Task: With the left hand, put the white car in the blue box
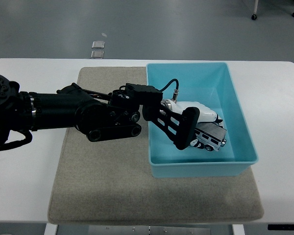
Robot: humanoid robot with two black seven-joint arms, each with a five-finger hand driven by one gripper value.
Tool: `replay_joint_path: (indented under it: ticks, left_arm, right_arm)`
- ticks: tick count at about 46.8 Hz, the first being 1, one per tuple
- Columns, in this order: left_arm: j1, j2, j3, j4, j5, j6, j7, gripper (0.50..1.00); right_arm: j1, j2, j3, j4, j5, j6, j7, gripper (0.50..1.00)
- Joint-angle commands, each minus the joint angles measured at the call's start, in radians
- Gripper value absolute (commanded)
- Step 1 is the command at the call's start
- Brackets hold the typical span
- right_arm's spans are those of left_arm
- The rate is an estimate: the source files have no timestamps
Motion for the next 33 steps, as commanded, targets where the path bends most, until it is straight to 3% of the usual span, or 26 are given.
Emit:
replay_joint_path:
  ticks: [1,5,8,17,22,33]
  left_arm:
    - [0.003,0.0,0.0,0.0,0.0,0.002,0.001,0.883]
    - [0.003,0.0,0.002,0.0,-0.002,0.002,0.001,0.893]
    - [0.003,0.001,-0.004,-0.002,-0.011,0.003,0.001,0.96]
    - [-0.008,0.011,-0.056,-0.006,-0.018,0.003,0.001,0.977]
    - [-0.02,0.029,-0.159,0.0,-0.022,-0.003,0.001,0.994]
    - [-0.057,0.15,-0.533,0.04,-0.124,-0.018,0.001,0.996]
  right_arm:
    - [0.0,0.0,0.0,0.0,0.0,0.0,0.0,0.936]
    - [0.0,0.0,0.0,0.0,-0.001,0.0,0.0,0.936]
    - [0.0,0.0,0.0,0.0,0.0,0.0,0.0,0.936]
    - [0.0,0.0,0.0,0.0,0.0,0.0,0.0,0.936]
    - [0.0,0.0,0.0,0.0,-0.001,0.0,0.0,0.936]
    - [0.0,0.0,0.0,0.0,0.0,0.0,0.0,0.936]
